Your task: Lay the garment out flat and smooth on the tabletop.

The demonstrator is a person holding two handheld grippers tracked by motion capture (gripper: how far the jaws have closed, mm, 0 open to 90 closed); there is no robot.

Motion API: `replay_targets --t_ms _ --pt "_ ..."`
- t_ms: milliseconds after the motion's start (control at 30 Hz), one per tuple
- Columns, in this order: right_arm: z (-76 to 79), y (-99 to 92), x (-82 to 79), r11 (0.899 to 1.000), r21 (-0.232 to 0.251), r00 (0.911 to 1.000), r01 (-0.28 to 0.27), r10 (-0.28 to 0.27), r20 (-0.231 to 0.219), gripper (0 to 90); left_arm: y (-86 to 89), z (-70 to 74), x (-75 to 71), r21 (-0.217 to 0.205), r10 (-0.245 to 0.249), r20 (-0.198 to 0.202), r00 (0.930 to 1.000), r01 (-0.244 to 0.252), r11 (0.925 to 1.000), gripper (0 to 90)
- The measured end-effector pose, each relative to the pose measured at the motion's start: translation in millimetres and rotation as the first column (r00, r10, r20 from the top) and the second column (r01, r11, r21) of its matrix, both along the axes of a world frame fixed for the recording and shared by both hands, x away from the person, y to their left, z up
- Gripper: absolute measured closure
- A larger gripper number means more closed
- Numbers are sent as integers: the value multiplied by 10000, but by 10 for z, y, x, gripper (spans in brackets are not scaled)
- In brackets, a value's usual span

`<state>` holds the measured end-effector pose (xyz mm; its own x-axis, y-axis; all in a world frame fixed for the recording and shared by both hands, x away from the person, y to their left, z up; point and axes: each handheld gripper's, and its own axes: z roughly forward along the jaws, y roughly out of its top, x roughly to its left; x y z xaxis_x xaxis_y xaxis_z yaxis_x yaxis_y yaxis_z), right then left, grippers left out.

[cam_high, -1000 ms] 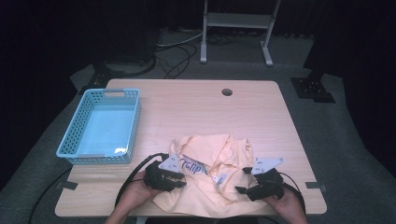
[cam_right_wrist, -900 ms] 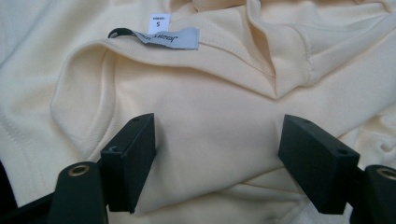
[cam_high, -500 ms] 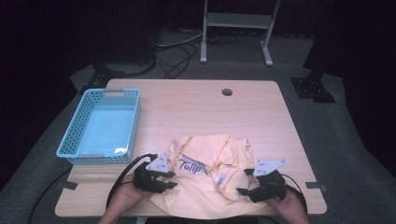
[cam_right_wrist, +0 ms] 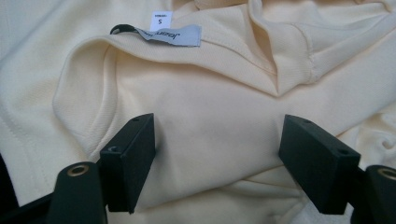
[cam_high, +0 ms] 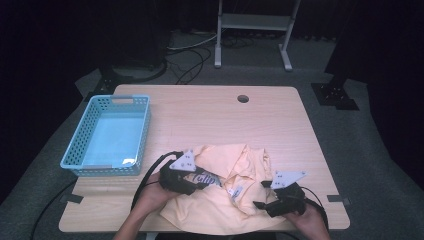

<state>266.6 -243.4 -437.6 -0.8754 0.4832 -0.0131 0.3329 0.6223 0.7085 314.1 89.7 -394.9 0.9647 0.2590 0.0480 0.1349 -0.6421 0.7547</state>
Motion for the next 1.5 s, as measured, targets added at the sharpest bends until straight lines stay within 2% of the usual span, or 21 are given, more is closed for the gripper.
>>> replay_targets --t_ms 100,233,400,467,533,600,733,967,1033,1133,1267,1400,1500 --pt "-2 -3 -1 10000 25 10000 -4 4 15 263 -135 9 108 39 -14 217 9998 13 10000 517" --pt "-4 -5 -1 10000 49 10000 -17 17 -7 263 -322 -12 229 178 -216 180 9996 212 9996 537" --pt "-8 -8 0 10000 78 10000 -34 34 2 263 -541 -47 327 662 -588 115 9982 579 9961 567" --pt "-8 -10 0 10000 91 10000 -41 42 -12 263 -597 -76 344 757 -710 -56 9975 712 9946 569" --pt "-8 -10 0 10000 87 10000 -42 42 0 262 -648 -117 363 1022 -809 -174 9966 822 9914 568" --pt "-10 -11 0 9999 93 10000 -51 51 23 263 -667 -143 373 1064 -777 -331 9964 808 9910 543" --pt "-11 -11 3 9999 105 10000 -73 72 23 263 -678 -162 402 1255 -737 -411 9964 783 9890 574" --pt "-11 -9 2 9999 101 10000 -69 69 30 263 -705 -186 401 1526 -866 -752 9934 973 9835 790" --pt "-11 -8 -1 9999 99 10000 -57 57 42 263 -695 -174 379 1599 -926 -665 9935 1023 9818 863" --pt "-11 -7 -4 9999 91 10000 -56 56 60 263 -665 -142 353 1574 -982 -601 9933 1066 9818 879" --pt "-8 -3 -9 10000 51 10000 -19 19 40 263 -586 -98 305 1382 -836 -574 9949 908 9862 881" --pt "-4 2 -15 10000 17 10000 14 -14 45 263 -449 -37 225 1205 -693 -374 9969 733 9900 881" --pt "-3 5 -19 10000 7 10000 32 -32 54 263 -289 8 124 802 -399 -298 9988 422 9959 881"
